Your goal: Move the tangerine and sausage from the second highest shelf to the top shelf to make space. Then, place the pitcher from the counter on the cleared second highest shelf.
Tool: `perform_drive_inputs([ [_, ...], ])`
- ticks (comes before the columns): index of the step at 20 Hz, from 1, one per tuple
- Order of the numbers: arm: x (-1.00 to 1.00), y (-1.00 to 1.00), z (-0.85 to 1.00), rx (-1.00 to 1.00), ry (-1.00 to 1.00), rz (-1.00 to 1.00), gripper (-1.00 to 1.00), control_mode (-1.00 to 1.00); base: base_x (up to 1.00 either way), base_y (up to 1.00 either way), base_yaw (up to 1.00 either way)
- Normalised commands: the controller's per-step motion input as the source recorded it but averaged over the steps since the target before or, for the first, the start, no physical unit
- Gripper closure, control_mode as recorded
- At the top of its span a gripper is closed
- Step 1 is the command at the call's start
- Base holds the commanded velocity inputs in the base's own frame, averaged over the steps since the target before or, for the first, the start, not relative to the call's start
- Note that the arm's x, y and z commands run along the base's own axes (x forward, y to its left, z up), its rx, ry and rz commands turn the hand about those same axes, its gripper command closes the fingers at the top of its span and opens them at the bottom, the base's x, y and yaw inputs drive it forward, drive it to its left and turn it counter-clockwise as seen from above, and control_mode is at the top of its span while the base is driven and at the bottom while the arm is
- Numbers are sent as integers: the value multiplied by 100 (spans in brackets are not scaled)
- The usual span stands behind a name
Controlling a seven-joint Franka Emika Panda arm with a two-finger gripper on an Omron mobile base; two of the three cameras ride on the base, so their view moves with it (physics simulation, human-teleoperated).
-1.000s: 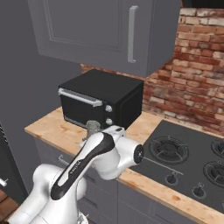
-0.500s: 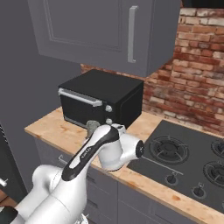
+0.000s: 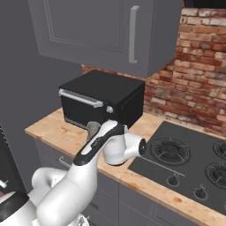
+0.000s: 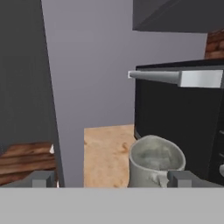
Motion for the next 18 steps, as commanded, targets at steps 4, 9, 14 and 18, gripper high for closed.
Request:
perform_drive_inputs([
  [4, 19, 0, -29, 0, 0, 0, -100, -100, 0, 0, 0],
  [9, 23, 0, -26, 0, 0, 0, -100, -100, 0, 0, 0],
  [14, 24, 0, -18, 0, 0, 0, -100, -100, 0, 0, 0],
  [18, 26, 0, -15, 0, 0, 0, -100, -100, 0, 0, 0],
])
